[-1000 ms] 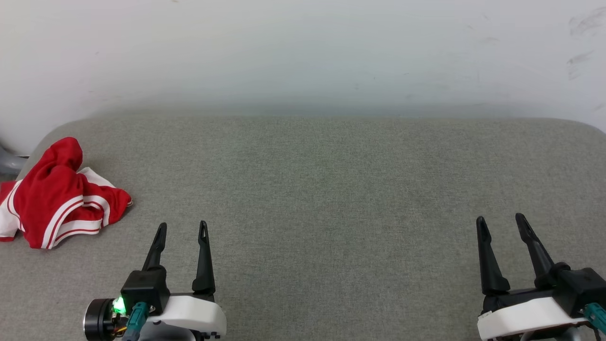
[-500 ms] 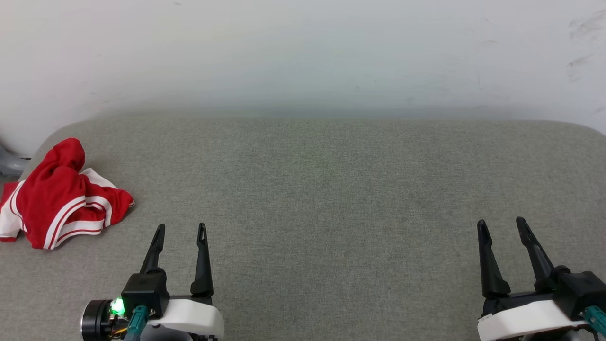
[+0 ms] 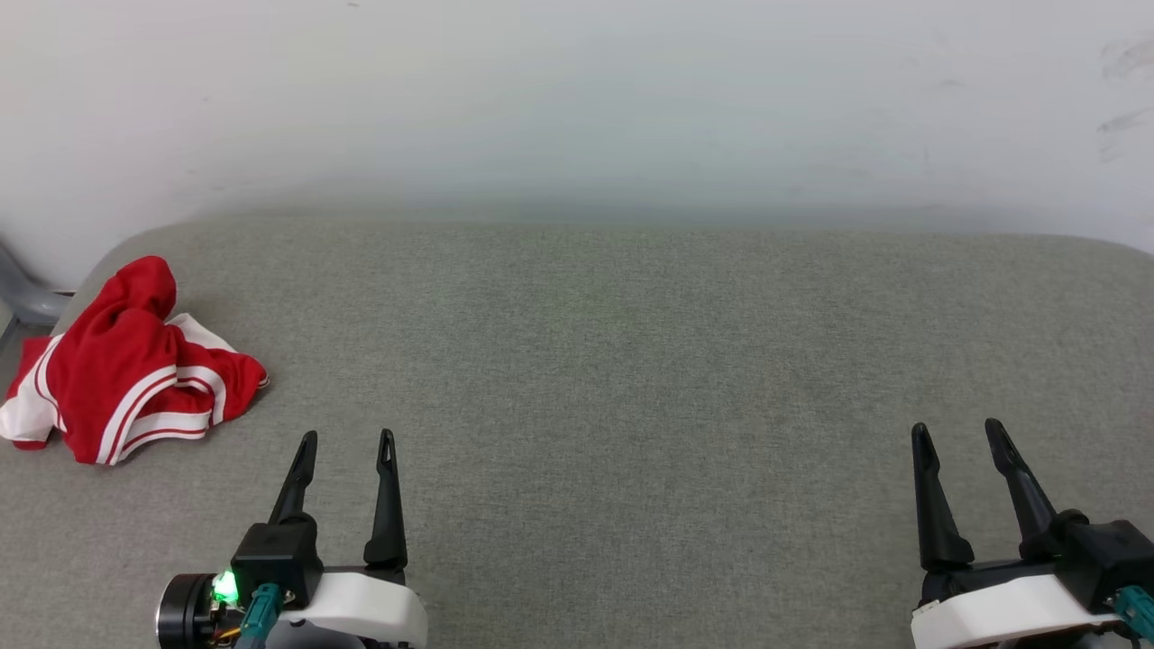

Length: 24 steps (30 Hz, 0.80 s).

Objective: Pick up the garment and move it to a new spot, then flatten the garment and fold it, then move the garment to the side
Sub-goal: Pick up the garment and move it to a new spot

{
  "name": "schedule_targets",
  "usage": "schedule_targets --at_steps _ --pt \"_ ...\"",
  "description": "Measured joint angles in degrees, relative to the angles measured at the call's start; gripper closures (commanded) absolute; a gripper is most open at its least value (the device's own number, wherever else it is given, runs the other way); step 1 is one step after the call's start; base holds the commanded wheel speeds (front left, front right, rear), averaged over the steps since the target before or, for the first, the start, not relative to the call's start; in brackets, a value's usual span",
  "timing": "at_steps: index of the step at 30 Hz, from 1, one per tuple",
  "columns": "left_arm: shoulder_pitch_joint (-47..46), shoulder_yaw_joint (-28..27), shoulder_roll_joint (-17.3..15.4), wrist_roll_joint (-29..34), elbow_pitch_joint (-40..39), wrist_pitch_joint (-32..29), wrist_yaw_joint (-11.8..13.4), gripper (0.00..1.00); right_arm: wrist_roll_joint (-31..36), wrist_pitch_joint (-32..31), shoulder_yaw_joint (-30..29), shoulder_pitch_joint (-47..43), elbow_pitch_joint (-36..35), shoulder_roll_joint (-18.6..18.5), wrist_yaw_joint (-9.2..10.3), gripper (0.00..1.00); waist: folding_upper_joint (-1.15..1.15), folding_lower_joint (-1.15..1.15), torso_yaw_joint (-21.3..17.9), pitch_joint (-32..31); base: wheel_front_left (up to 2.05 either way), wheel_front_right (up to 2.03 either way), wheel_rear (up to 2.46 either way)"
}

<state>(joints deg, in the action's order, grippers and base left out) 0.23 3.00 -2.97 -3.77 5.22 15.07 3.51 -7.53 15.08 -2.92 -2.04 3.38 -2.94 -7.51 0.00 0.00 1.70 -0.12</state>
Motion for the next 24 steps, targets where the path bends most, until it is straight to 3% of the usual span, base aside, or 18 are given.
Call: schedule_targets --at_steps 10,24 --pt "-0.1 -0.4 0.0 -1.1 0.3 0.0 0.0 0.00 0.4 0.0 0.4 -0.2 -0.3 0.0 0.00 0.00 0.00 0.00 3.6 0.1 0.00 0.00 0.00" --pt "-0.2 -2.1 0.0 -2.0 0.2 0.0 -0.1 0.00 0.0 0.0 0.6 -0.5 -0.4 0.0 0.00 0.00 0.00 0.00 12.8 0.4 0.00 0.00 0.00"
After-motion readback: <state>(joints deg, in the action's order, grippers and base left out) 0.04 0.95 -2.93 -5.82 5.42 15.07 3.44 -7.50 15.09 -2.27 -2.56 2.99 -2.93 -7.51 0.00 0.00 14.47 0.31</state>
